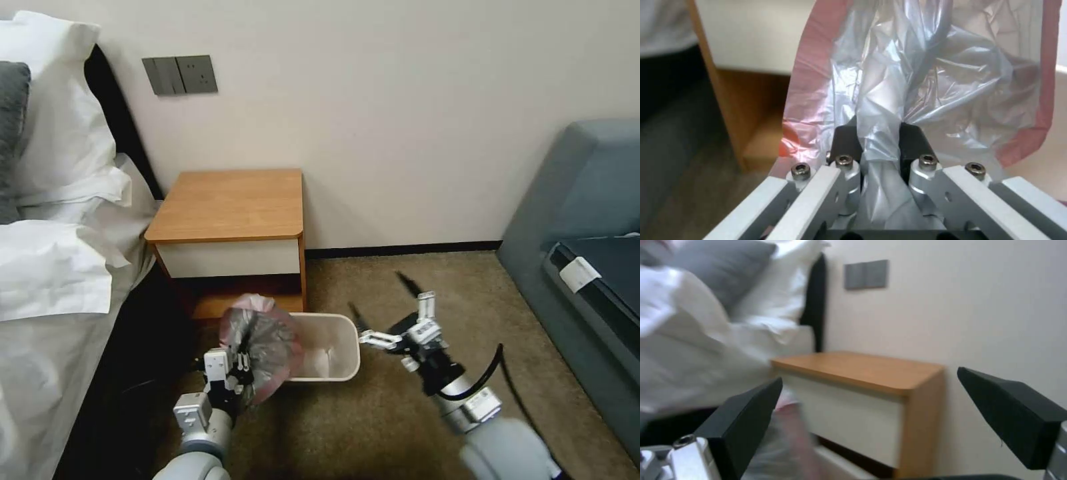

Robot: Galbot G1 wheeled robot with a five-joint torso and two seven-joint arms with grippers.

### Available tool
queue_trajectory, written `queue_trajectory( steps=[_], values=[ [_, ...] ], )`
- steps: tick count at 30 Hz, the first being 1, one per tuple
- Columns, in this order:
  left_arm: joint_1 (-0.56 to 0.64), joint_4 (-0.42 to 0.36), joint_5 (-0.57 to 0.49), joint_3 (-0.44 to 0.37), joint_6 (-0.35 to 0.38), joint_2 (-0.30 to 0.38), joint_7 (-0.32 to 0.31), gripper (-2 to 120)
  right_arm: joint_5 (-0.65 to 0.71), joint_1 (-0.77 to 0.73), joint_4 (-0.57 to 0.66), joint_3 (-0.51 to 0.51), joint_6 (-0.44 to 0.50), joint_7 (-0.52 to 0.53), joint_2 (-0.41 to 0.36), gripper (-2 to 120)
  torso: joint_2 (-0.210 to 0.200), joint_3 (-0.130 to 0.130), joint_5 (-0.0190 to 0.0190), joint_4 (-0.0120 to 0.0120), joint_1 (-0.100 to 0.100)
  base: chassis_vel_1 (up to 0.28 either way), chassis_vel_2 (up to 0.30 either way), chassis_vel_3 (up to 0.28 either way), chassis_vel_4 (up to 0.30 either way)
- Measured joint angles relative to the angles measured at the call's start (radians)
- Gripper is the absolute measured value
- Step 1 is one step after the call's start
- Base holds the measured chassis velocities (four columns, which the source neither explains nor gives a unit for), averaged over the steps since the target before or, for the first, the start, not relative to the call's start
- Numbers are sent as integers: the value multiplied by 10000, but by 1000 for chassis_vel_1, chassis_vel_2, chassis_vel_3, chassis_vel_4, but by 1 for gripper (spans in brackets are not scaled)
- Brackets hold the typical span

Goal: Pick up the garbage bag from the table and place it over the trash can.

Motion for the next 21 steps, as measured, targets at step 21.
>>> queue_trajectory(
  steps=[21],
  values=[
    [618, -780, 1225, 23, -869, -343, -323, 9, 239, 4698, -2202, -3686, -1888, 476, -127, 100, 0, 1, 2, 0, 1, 0, 0, 0, 0]
  ],
)
